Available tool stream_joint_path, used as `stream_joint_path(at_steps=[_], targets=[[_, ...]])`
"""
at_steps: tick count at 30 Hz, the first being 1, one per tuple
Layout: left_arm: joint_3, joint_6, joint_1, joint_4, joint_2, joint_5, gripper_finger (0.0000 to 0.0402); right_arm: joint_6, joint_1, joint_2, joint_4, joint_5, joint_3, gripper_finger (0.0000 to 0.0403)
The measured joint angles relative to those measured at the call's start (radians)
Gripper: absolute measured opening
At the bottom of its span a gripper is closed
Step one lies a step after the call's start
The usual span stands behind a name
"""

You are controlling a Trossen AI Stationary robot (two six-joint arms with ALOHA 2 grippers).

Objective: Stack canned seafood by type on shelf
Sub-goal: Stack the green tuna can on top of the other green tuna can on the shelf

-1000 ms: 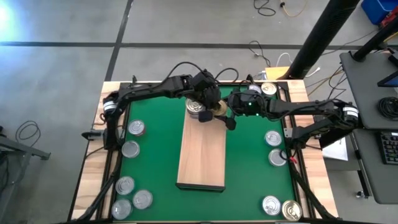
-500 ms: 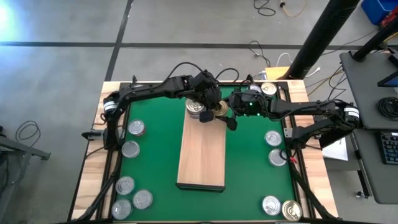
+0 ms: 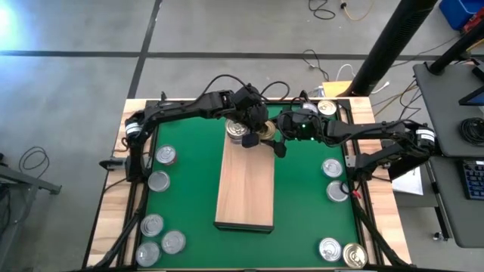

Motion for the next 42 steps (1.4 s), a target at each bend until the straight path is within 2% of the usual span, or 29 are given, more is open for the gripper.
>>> stream_joint_path(at_steps=[7, 12, 25, 32, 42], targets=[[0.000, 0.000, 0.000, 0.002, 0.000, -0.001, 0.0000, -0.013, 0.000, -0.003, -0.002, 0.003, 0.000, 0.0399], [-0.001, 0.000, 0.000, 0.004, 0.000, 0.000, 0.0000, -0.017, 0.000, -0.003, -0.001, 0.003, 0.000, 0.0377], [-0.001, 0.007, 0.000, 0.013, 0.000, 0.000, 0.0000, 0.025, 0.001, -0.004, -0.013, 0.054, 0.000, 0.0393], [-0.001, 0.007, -0.001, 0.007, 0.000, 0.008, 0.0000, -0.024, -0.004, -0.001, 0.004, -0.076, -0.006, 0.0396], [-0.001, 0.016, -0.001, 0.005, 0.000, 0.008, 0.0000, 0.013, -0.013, 0.014, 0.074, -0.099, -0.042, 0.0399]])
